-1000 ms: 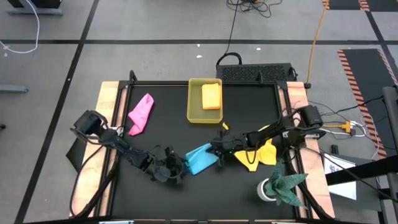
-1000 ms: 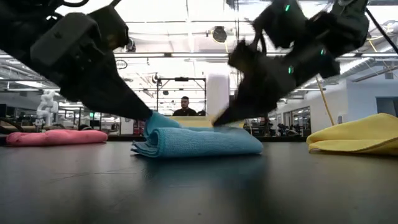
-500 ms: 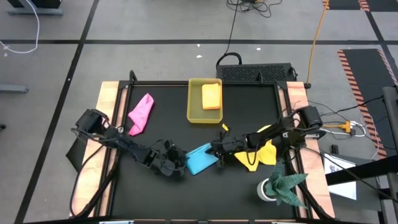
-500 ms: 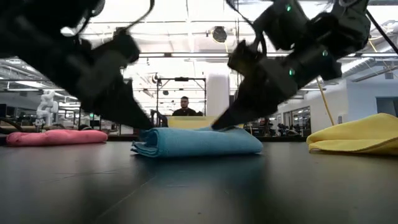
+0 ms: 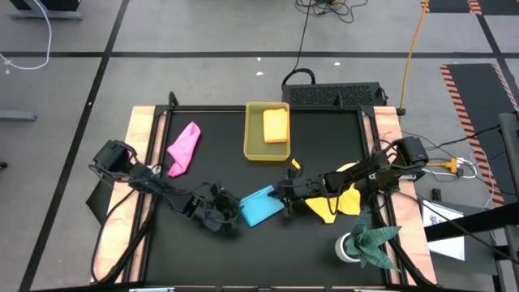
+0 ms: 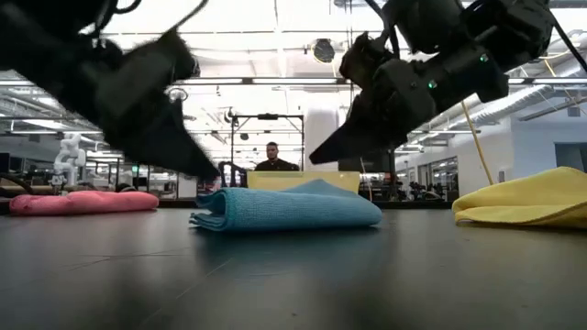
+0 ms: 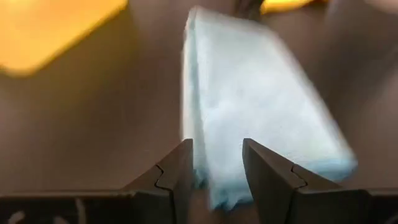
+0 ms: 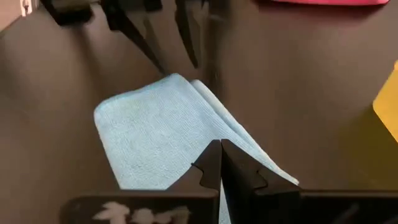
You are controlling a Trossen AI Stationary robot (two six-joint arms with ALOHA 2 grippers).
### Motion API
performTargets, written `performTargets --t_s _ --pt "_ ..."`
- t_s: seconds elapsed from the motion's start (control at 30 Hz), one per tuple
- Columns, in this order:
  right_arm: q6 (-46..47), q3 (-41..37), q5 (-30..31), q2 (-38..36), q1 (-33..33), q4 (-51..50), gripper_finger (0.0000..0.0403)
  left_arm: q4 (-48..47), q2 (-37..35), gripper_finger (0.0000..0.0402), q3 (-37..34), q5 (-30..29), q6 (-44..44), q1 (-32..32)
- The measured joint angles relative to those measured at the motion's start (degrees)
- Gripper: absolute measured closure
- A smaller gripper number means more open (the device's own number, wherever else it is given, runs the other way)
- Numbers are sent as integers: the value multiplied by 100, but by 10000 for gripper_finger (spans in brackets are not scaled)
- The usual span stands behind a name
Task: Fold microfiber towels
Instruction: Fold the blue towel
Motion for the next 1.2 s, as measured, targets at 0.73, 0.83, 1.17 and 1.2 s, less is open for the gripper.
performTargets --t_s 0.73,0.83,1.17,1.2 --pt "738 -7 160 351 286 -740 403 -329 345 259 7 -212 558 509" --pt "656 -9 154 187 341 -700 403 -794 -78 259 0 -234 502 472" --pt "430 -3 907 155 132 -503 403 -39 -233 259 11 535 856 59" --pt "451 -10 904 207 91 -534 403 10 -129 259 9 588 909 24"
